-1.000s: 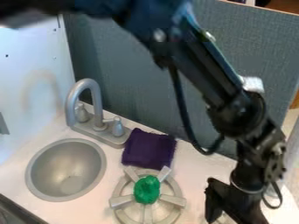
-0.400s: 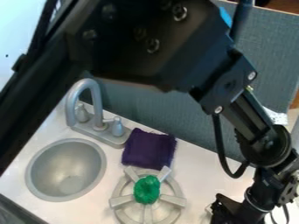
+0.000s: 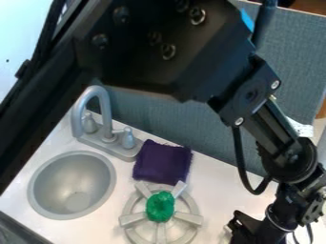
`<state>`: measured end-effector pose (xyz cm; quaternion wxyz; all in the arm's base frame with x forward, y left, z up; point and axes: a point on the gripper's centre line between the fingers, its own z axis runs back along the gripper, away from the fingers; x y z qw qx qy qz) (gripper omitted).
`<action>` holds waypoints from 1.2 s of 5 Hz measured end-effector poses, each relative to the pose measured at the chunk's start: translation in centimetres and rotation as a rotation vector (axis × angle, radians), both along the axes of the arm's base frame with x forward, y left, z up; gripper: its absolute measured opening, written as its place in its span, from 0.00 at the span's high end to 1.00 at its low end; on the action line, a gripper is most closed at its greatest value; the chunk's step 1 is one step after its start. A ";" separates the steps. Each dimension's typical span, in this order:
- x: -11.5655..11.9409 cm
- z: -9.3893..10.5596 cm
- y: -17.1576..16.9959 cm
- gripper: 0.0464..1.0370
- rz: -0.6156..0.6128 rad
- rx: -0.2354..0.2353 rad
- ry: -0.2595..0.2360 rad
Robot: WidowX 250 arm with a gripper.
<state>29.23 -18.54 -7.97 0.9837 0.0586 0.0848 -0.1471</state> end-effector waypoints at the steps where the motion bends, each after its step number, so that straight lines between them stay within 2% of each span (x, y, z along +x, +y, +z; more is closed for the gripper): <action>1: -1.2 -0.6 0.5 0.61 -0.008 -0.001 0.033; 2: -1.5 0.0 0.5 0.77 -0.006 -0.021 0.030; 3: -1.6 2.7 1.5 0.85 0.026 -0.081 -0.028; 4: -2.3 4.9 5.3 0.91 0.119 -0.120 -0.089; 5: -3.7 5.1 9.3 0.94 0.205 -0.080 -0.086; 6: -4.7 2.8 14.2 0.95 0.404 -0.005 -0.057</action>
